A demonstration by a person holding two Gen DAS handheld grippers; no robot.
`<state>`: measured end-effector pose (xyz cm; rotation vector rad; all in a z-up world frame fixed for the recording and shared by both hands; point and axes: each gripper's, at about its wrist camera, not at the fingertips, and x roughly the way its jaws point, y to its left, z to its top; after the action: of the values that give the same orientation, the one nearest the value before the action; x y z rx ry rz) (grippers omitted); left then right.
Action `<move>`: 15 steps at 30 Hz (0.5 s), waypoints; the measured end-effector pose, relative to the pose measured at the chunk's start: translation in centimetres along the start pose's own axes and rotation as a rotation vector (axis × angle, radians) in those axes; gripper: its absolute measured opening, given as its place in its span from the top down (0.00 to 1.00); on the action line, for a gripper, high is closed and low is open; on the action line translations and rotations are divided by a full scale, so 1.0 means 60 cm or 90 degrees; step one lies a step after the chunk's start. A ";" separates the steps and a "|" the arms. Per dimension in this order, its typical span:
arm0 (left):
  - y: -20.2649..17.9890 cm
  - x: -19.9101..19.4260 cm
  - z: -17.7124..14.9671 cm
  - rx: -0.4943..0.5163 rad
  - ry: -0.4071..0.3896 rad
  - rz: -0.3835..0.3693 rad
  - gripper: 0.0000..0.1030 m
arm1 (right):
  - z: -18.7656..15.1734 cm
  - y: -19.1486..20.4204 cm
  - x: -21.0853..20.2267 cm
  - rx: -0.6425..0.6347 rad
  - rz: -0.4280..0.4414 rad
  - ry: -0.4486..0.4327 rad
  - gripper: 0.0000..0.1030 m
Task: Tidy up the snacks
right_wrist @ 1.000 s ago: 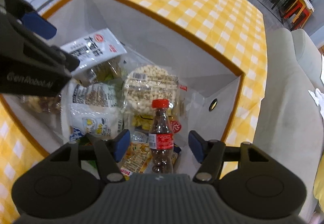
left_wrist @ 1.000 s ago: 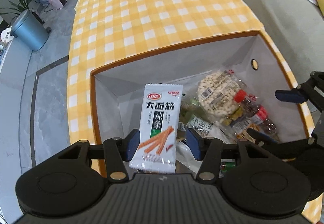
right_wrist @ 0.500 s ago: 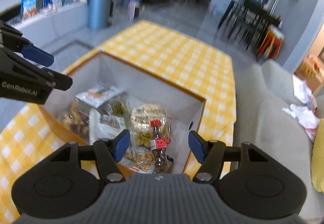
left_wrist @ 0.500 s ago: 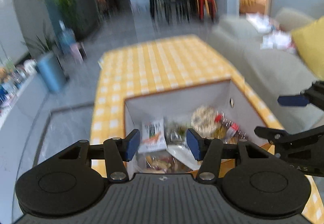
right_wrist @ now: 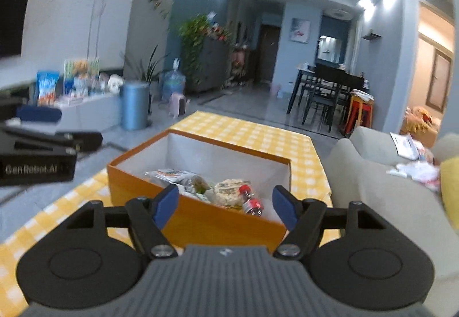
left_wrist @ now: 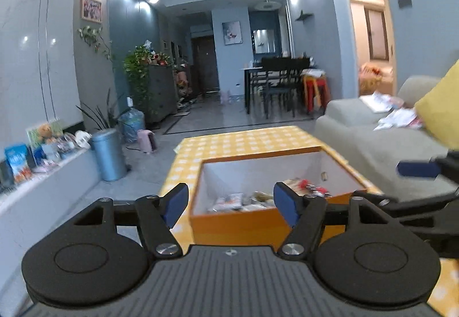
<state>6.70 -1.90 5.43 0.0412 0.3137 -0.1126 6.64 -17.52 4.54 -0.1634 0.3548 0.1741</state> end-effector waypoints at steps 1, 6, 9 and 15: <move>0.004 -0.007 -0.005 -0.015 -0.003 -0.008 0.18 | -0.009 0.002 -0.006 0.009 -0.004 -0.005 0.29; 0.009 -0.025 -0.010 -0.032 0.012 -0.002 0.13 | -0.052 0.011 -0.029 0.051 -0.020 -0.027 0.29; 0.015 -0.019 -0.020 -0.056 0.053 -0.034 0.13 | -0.071 0.014 -0.044 0.083 -0.014 -0.036 0.29; 0.017 -0.016 -0.060 -0.070 0.109 -0.042 0.13 | -0.114 0.022 -0.059 0.090 -0.037 -0.044 0.26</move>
<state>4.84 -0.56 2.34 -0.0690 0.4918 -0.1576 0.87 -18.01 -0.68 -0.0280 0.2922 0.0962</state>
